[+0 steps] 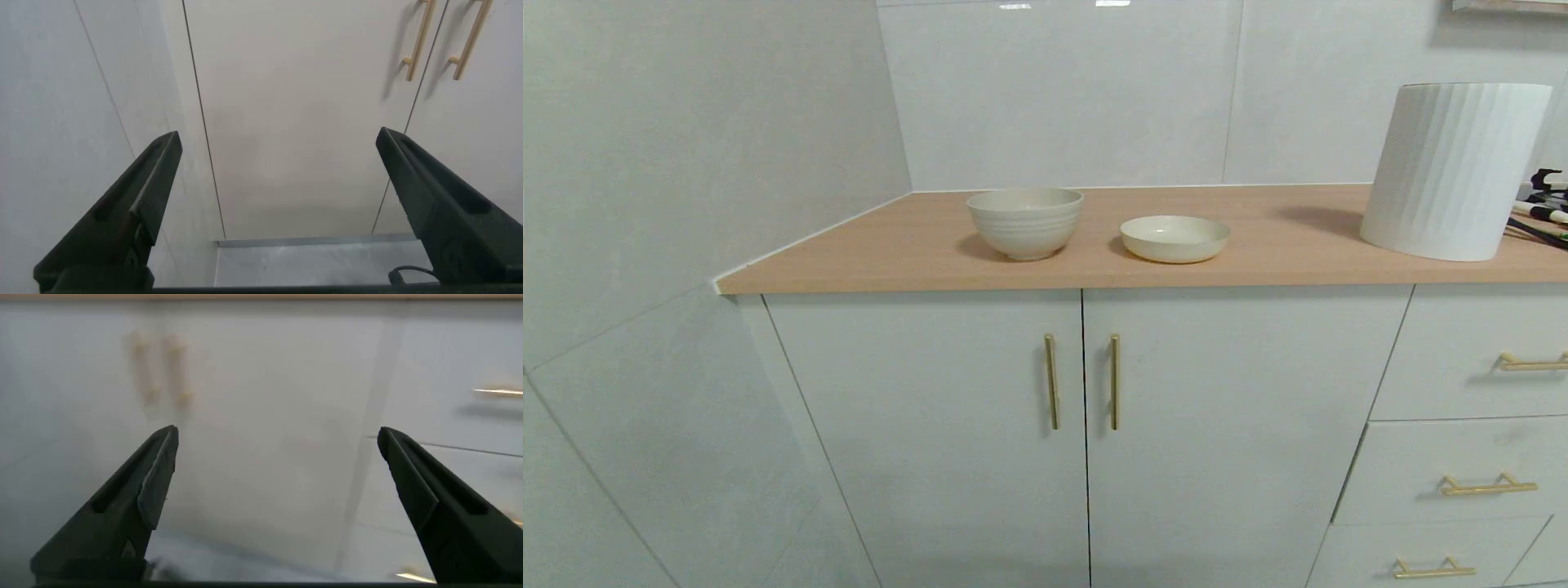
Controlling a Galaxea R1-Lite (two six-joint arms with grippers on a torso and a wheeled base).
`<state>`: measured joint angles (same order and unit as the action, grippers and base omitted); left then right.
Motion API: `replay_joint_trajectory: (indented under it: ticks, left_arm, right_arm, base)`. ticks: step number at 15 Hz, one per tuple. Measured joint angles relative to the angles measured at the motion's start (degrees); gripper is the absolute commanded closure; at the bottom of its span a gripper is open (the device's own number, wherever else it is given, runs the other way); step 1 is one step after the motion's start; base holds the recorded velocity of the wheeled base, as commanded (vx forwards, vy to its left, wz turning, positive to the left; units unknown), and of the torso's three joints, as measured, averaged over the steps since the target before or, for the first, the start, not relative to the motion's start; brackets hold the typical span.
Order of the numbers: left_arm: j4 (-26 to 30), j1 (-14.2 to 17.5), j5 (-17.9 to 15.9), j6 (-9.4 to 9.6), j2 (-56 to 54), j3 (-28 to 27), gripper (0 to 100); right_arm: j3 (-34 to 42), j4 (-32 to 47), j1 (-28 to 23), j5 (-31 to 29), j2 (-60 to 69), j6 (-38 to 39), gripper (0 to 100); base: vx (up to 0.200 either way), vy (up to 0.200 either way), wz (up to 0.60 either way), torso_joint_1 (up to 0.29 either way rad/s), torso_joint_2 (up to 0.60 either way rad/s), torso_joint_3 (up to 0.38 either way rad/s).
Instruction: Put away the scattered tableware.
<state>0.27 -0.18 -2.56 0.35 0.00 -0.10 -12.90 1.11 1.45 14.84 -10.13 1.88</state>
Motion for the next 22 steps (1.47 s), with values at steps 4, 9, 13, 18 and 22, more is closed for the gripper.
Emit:
replay_joint_trajectory:
  ticks: [4, 9, 13, 18, 22]
  left_arm:
    - [0.00, 0.00, 0.00, 0.00, 0.00, 0.00, 0]
    - [0.00, 0.00, 0.00, 0.00, 0.00, 0.00, 0]
    - [0.00, 0.00, 0.00, 0.00, 0.00, 0.00, 0]
    - [-0.02, 0.00, 0.00, 0.00, 0.00, 0.00, 0]
    - [0.00, 0.00, 0.00, -0.02, 0.00, 0.00, 0]
  right_arm:
    - [-7.36, 0.20, 3.15, 8.37, -22.33, 0.30, 0]
    - [-16.48, -11.26, 15.14, 10.37, -50.92, 1.93, 0]
    - [-28.81, -15.64, 23.08, 10.80, -72.20, 4.46, 0]
    - [-43.19, -18.04, 28.92, 11.06, -90.53, 9.25, 0]
    - [-45.36, -29.35, 29.81, 10.73, -99.90, 12.46, 0]
  base:
    - [0.000, 0.000, 0.00, 0.000, 0.00, 0.000]
    - [0.000, 0.000, 0.00, 0.000, 0.00, 0.000]
    - [0.000, 0.000, 0.00, 0.000, 0.00, 0.000]
    - [0.000, 0.000, 0.00, 0.000, 0.00, 0.000]
    - [0.000, 0.000, 0.00, 0.000, 0.00, 0.000]
